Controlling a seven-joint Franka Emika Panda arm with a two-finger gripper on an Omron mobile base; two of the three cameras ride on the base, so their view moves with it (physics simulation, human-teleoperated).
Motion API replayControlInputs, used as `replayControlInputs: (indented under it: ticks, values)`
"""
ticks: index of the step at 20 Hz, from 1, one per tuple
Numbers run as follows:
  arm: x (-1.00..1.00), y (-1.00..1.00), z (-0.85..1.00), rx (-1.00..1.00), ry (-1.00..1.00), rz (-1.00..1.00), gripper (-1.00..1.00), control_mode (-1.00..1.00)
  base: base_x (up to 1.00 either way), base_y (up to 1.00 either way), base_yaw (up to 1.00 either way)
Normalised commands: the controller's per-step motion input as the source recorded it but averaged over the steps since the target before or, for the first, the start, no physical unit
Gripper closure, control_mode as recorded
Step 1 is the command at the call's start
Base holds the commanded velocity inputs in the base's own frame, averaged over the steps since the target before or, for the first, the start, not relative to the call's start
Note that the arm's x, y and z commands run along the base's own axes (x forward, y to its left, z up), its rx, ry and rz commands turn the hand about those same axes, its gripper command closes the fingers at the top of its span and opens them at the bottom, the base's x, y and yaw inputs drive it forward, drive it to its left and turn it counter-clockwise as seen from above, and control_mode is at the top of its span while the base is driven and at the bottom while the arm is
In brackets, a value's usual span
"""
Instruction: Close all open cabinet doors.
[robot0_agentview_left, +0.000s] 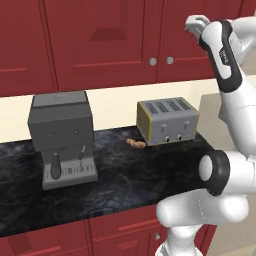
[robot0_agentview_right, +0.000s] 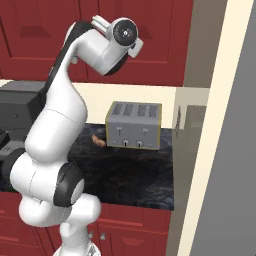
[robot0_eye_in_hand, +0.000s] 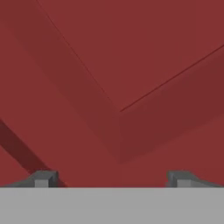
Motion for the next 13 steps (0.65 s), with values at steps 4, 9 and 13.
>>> replayControlInputs:
  ticks: [4, 9, 13]
  values:
    - [0.28, 0.25, -0.67, -0.11, 0.00, -0.01, -1.00, -1.00, 0.00, 0.00, 0.00]
    - [0.00, 0.21, -0.65, -0.11, -0.01, 0.00, -1.00, -1.00, 0.00, 0.00, 0.00]
    - [-0.26, 0.15, -0.32, -0.03, -0.01, 0.00, -1.00, -1.00, 0.00, 0.00, 0.00]
